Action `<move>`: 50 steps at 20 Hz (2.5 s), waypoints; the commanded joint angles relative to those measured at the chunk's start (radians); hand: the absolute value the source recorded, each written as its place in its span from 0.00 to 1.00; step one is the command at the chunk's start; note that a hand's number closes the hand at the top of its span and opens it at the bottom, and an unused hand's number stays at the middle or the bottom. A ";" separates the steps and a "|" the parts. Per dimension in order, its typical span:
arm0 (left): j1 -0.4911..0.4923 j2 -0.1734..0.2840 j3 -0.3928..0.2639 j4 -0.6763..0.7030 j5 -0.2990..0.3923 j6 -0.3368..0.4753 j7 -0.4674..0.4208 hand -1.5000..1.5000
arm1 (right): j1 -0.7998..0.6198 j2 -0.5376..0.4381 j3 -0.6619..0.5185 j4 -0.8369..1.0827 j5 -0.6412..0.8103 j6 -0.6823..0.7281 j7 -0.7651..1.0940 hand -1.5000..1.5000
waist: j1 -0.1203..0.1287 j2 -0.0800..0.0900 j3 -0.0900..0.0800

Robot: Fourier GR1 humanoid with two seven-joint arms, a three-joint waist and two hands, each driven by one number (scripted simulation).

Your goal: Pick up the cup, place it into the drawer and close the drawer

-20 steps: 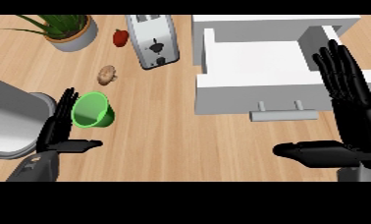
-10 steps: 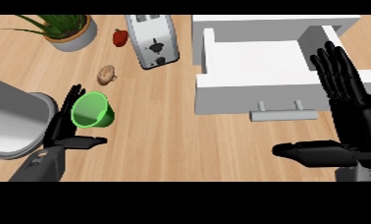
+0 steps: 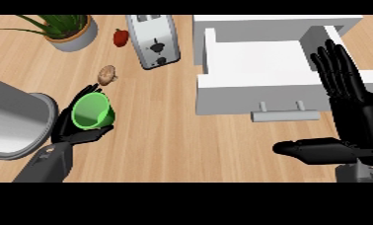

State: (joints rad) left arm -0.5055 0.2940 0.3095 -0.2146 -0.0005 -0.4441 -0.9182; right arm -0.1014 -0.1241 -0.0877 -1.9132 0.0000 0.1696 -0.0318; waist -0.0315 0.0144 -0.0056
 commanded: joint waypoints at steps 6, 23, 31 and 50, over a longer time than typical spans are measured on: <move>-0.002 -0.016 -0.003 -0.011 0.033 -0.285 -0.078 1.00 | 0.024 -0.003 0.009 -0.001 0.010 0.009 -0.011 0.00 | -0.002 0.000 0.000; 0.009 -0.130 0.089 -0.149 0.142 0.008 -0.230 1.00 | 0.027 -0.047 -0.068 0.010 -0.049 0.044 -0.022 0.00 | 0.012 -0.008 0.003; -0.070 -0.130 0.019 -0.347 0.154 -0.003 -0.032 1.00 | 0.025 -0.023 -0.056 0.041 -0.002 0.008 -0.034 0.00 | 0.034 -0.017 0.006; -0.362 -0.293 -0.270 -0.850 0.135 0.490 0.593 1.00 | 0.096 -0.050 -0.104 0.018 -0.056 0.068 -0.068 0.00 | 0.024 -0.017 0.007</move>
State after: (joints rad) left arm -0.7942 0.0087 0.0939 -1.0205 0.1346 -0.0398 -0.4501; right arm -0.0396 -0.1640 -0.1725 -1.9226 -0.0433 0.2082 -0.0442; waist -0.0039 -0.0034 0.0005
